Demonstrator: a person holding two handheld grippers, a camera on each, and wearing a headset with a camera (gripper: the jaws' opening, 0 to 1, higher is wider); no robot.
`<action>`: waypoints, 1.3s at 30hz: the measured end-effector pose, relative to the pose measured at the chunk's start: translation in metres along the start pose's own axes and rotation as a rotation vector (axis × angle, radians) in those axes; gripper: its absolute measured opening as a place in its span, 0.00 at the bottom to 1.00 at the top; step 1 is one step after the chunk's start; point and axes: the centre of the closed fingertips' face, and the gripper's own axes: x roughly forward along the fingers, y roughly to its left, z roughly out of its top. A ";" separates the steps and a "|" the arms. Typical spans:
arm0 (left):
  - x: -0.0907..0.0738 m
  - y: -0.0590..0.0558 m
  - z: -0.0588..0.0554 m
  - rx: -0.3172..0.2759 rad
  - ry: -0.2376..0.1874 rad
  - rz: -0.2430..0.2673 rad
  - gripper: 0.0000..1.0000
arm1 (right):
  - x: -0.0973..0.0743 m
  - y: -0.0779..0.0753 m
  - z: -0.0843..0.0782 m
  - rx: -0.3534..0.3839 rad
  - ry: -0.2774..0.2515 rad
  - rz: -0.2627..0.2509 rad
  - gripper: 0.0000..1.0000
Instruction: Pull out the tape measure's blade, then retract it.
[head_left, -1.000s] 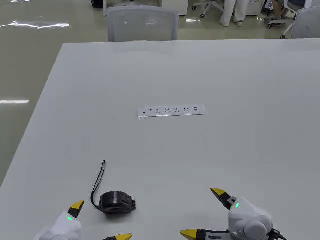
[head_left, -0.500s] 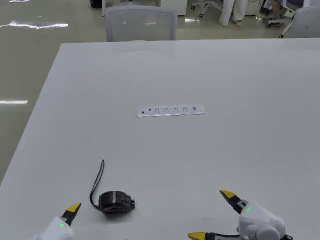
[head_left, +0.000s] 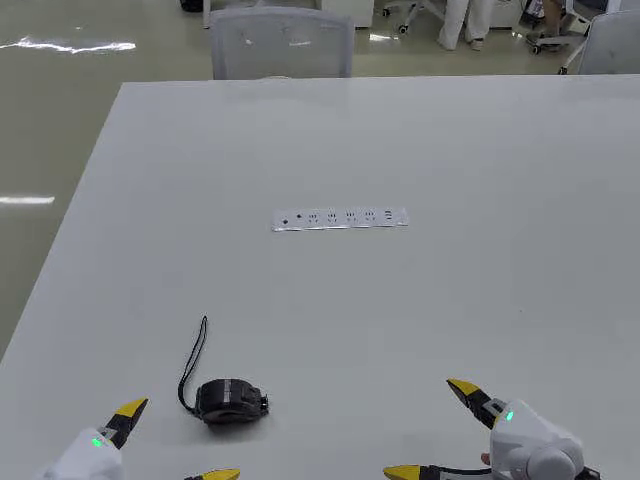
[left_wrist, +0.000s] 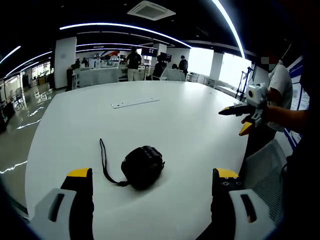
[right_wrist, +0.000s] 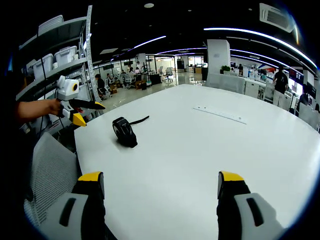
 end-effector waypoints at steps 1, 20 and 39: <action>-0.001 0.001 0.000 -0.001 -0.001 0.002 0.99 | 0.000 0.000 0.000 0.002 -0.001 0.002 0.96; 0.002 -0.002 -0.002 0.000 0.012 -0.010 0.99 | -0.003 -0.003 -0.006 0.003 0.018 0.021 0.96; 0.003 -0.005 -0.005 0.026 0.028 -0.011 0.99 | 0.000 0.000 -0.006 -0.007 0.019 0.038 0.95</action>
